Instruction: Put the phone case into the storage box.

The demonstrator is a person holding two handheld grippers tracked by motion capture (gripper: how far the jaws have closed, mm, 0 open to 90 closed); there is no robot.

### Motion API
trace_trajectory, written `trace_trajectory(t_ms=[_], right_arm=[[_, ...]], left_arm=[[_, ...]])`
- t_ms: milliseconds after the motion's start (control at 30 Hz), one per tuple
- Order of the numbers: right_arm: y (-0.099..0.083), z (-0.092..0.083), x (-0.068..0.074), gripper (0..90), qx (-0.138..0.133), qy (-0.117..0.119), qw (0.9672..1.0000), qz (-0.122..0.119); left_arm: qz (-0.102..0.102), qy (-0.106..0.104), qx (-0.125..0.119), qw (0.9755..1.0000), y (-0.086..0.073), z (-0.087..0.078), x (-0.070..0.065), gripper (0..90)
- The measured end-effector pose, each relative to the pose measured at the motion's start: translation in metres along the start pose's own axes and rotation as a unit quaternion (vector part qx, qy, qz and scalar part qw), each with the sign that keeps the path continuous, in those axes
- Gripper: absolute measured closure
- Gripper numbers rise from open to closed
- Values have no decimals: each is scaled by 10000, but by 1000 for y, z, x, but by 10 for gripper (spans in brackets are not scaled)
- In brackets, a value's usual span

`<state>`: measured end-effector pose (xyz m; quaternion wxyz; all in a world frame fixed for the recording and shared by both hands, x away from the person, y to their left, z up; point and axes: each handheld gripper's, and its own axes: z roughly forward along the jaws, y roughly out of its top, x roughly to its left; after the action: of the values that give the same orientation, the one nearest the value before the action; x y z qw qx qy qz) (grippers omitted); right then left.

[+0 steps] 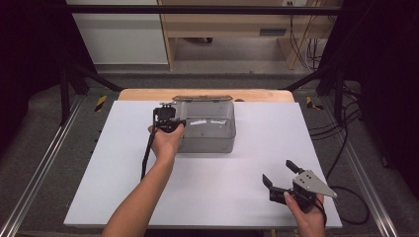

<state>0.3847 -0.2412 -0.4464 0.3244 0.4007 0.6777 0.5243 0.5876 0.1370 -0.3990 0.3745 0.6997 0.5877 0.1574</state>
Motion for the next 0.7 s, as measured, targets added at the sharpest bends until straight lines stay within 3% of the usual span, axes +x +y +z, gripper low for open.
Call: trace_trajectory(t_ms=[433,700], right_arm=[[0,1,0,74,14,26,10000,-15],[0,1,1,74,28,37,10000,-11]], left_arm=[[0,-129,25,9999,-1,5,-6,802],[0,-113,31,9999,0,4,-1,802]])
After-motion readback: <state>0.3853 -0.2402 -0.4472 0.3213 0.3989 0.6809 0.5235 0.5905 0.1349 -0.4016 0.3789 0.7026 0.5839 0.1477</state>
